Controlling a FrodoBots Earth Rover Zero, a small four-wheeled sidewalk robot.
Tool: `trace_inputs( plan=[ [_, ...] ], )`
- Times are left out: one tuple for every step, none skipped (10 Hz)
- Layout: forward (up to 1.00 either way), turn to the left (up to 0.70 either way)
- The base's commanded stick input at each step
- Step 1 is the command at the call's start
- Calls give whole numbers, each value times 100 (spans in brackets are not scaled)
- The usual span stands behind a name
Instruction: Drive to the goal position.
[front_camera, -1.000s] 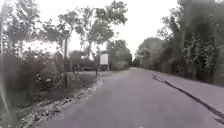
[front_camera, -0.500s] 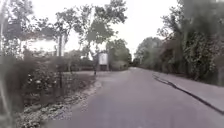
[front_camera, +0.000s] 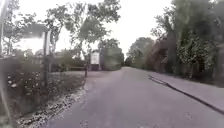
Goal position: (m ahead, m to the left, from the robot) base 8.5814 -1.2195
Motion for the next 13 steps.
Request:
trace_inputs(
  plan=[
    [70,0],
    [70,0],
    [70,0],
    [70,0],
    [70,0],
    [70,0],
    [70,0],
    [70,0],
    [70,0],
    [70,0],
    [70,0],
    [70,0],
    [70,0]
  ],
)
